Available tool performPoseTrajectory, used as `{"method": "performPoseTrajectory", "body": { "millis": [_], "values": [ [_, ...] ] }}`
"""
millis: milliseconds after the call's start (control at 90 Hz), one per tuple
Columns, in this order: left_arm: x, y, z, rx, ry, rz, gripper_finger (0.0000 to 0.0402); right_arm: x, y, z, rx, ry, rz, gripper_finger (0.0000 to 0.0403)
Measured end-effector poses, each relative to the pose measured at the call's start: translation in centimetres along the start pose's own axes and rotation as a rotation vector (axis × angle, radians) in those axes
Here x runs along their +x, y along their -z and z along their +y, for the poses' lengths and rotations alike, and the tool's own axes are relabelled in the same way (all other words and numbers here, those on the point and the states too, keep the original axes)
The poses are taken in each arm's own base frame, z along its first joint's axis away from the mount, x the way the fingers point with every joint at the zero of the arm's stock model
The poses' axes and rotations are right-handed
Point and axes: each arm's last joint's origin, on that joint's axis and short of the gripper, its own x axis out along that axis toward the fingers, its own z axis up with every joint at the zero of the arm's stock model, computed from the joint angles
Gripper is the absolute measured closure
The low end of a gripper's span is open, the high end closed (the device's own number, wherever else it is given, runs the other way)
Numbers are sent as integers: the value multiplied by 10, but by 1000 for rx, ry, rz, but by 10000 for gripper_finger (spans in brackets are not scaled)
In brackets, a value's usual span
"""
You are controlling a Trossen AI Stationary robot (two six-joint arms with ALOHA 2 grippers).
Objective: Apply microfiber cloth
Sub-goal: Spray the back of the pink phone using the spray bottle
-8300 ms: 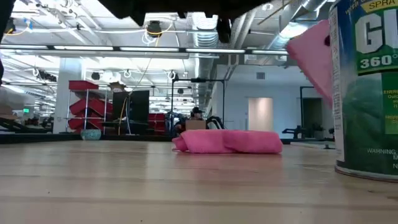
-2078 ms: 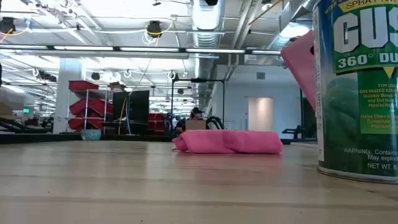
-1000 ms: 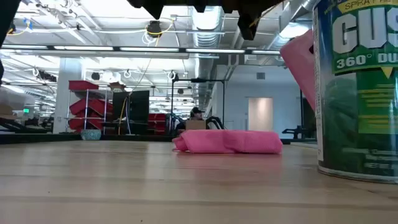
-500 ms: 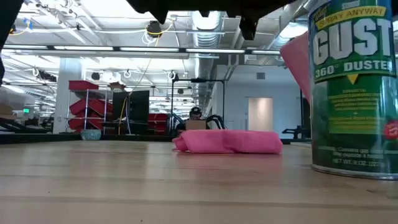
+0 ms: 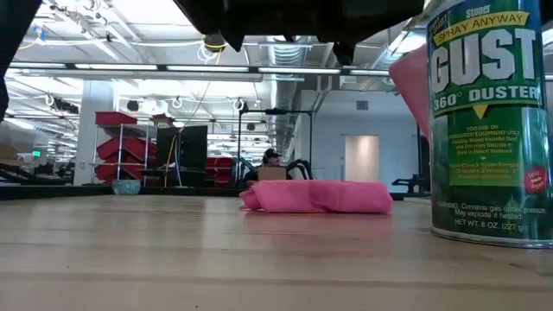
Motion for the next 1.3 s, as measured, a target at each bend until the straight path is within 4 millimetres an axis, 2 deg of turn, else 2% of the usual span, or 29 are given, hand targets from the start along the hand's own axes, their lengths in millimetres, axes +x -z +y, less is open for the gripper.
{"method": "performPoseTrajectory", "body": {
  "millis": [178,300,422,533,756,856,1111,1300],
  "values": [
    [5,-10,6,6,46,2,402,3,-2,-3,4,36,-16,389],
    [8,-15,-4,15,73,77,402,10,-5,-7,-1,85,-26,389],
    [4,-28,-18,56,7,157,402,21,-6,-13,-22,139,-31,389],
    [-2,-44,-23,43,-57,226,402,32,-9,-18,-23,174,-54,389],
    [-4,-57,-31,58,-141,352,402,60,-4,-34,-29,175,-62,389],
    [-4,-58,-36,64,-129,365,402,64,0,-44,-13,135,-68,389],
    [-12,-71,-43,80,-117,333,402,59,1,-68,76,-122,-355,389],
    [-13,-75,-44,79,-92,305,402,65,13,-85,86,-267,-380,389]
  ]
}}
